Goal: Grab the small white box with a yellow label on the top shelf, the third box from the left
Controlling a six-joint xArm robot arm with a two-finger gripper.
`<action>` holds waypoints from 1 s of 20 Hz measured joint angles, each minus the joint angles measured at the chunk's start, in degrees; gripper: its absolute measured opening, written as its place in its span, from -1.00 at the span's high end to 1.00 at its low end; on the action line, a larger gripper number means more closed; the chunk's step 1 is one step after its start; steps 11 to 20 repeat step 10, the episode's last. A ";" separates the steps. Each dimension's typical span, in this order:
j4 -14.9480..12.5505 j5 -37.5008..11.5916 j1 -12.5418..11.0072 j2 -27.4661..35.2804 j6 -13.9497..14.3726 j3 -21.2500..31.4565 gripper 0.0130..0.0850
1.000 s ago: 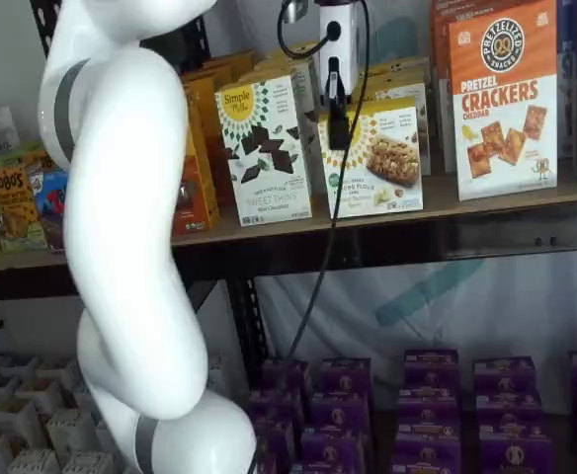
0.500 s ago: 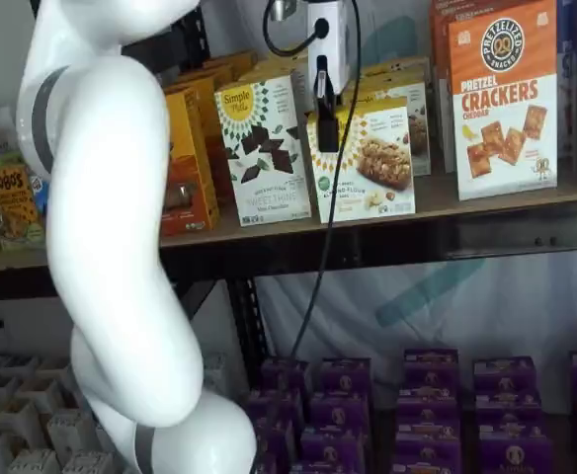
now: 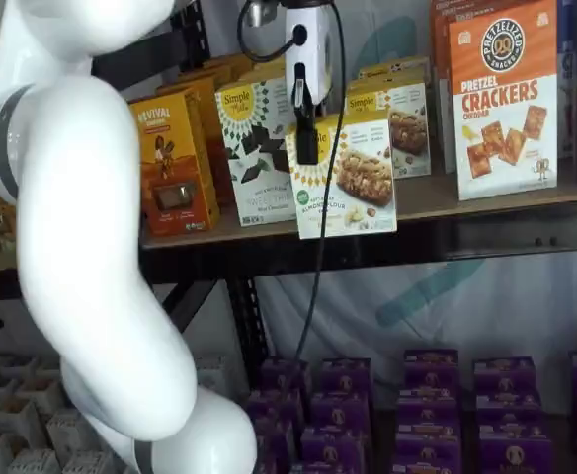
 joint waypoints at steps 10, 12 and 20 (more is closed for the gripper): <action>-1.32 2.98 1.92 -6.29 1.67 5.51 0.44; -1.32 2.98 1.92 -6.29 1.67 5.51 0.44; -1.32 2.98 1.92 -6.29 1.67 5.51 0.44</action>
